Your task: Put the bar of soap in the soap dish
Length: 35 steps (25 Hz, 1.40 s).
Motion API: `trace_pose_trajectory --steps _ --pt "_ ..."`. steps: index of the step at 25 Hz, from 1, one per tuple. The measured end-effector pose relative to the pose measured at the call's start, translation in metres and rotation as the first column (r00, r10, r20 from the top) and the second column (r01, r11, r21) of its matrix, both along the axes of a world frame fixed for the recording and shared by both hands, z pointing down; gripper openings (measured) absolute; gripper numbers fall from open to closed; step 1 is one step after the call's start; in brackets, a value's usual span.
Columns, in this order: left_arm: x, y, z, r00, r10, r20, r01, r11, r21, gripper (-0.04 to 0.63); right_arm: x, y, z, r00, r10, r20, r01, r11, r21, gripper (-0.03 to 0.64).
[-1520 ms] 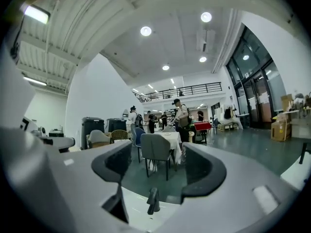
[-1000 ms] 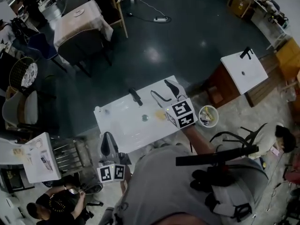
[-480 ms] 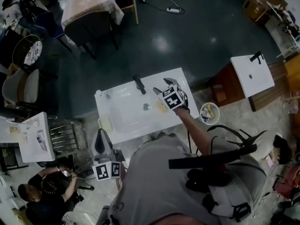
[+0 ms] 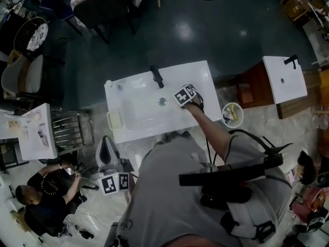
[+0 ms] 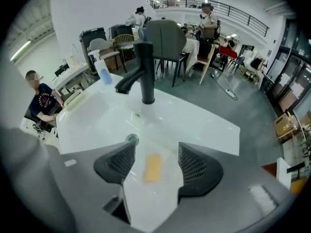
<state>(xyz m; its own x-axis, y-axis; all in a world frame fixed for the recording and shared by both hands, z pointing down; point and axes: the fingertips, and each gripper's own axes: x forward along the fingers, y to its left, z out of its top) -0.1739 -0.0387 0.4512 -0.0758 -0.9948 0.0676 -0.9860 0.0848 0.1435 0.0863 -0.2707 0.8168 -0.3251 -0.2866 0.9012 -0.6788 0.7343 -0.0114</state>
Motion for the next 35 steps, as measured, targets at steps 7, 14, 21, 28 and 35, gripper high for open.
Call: trace_pose_trajectory --steps 7,14,21,28,35 --pt "-0.008 0.009 0.006 0.999 -0.037 0.022 0.038 0.999 -0.029 -0.003 0.004 0.009 0.089 0.991 -0.042 -0.129 0.025 0.991 -0.13 0.262" --pt "-0.012 0.012 0.01 0.998 -0.054 0.036 0.057 0.996 -0.068 -0.003 0.019 0.009 0.158 0.97 -0.074 -0.23 0.013 0.967 -0.253 0.25" --pt "-0.016 0.01 0.013 0.996 -0.072 0.051 0.077 0.992 -0.104 -0.003 0.028 0.015 0.194 0.962 -0.093 -0.256 -0.002 0.937 -0.348 0.275" --pt "-0.026 0.011 0.018 0.994 -0.1 0.054 0.106 0.987 -0.12 -0.003 0.032 0.025 0.218 0.924 -0.131 -0.36 0.022 0.956 -0.293 0.233" --pt "-0.033 0.008 0.017 0.993 -0.112 0.046 0.116 0.987 -0.114 -0.003 0.033 0.027 0.221 0.91 -0.15 -0.387 0.026 0.951 -0.307 0.244"
